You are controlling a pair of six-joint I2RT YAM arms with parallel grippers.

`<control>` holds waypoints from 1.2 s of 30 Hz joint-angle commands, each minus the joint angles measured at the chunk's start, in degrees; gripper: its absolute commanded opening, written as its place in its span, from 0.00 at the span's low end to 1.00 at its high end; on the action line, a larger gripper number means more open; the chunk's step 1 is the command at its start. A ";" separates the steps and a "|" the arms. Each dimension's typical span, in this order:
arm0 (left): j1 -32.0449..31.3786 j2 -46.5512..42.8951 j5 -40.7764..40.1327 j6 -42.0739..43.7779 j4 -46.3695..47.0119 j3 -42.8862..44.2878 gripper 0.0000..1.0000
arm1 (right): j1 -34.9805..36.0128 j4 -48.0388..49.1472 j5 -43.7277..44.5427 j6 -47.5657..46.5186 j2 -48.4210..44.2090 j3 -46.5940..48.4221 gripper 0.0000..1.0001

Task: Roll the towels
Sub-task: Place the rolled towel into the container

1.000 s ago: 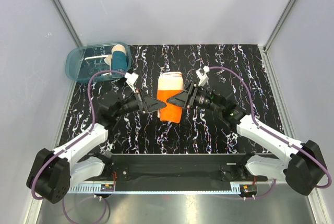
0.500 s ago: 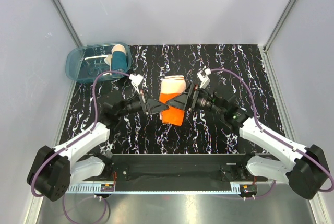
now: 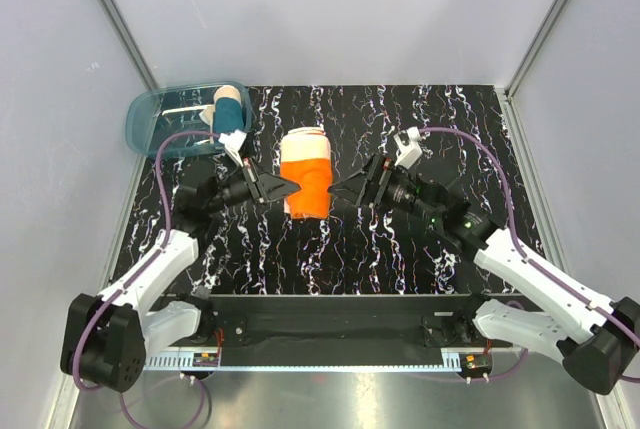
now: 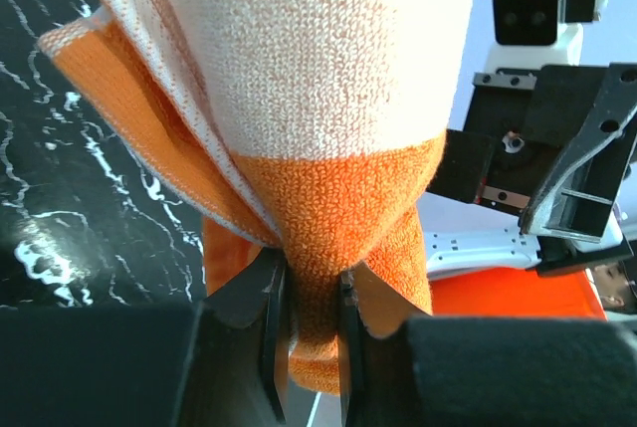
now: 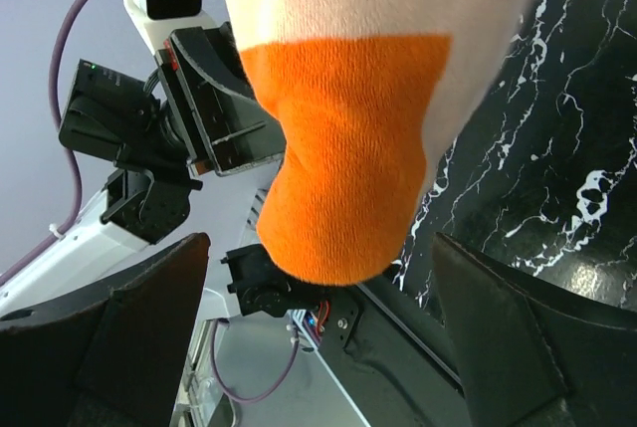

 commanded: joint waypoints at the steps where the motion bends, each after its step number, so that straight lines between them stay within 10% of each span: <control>1: 1.67 -2.33 3.14 1.20 0.48 3.59 0.00 | 0.76 -2.89 4.12 -1.79 -2.19 1.77 1.00; 20: 30.67 11.52 7.09 9.54 -14.81 27.03 0.00 | 0.76 -11.14 5.79 -4.16 -4.65 1.68 1.00; 36: 37.62 53.82 -9.77 42.07 -60.86 84.35 0.00 | 0.67 -15.28 2.80 -7.94 -3.33 0.36 1.00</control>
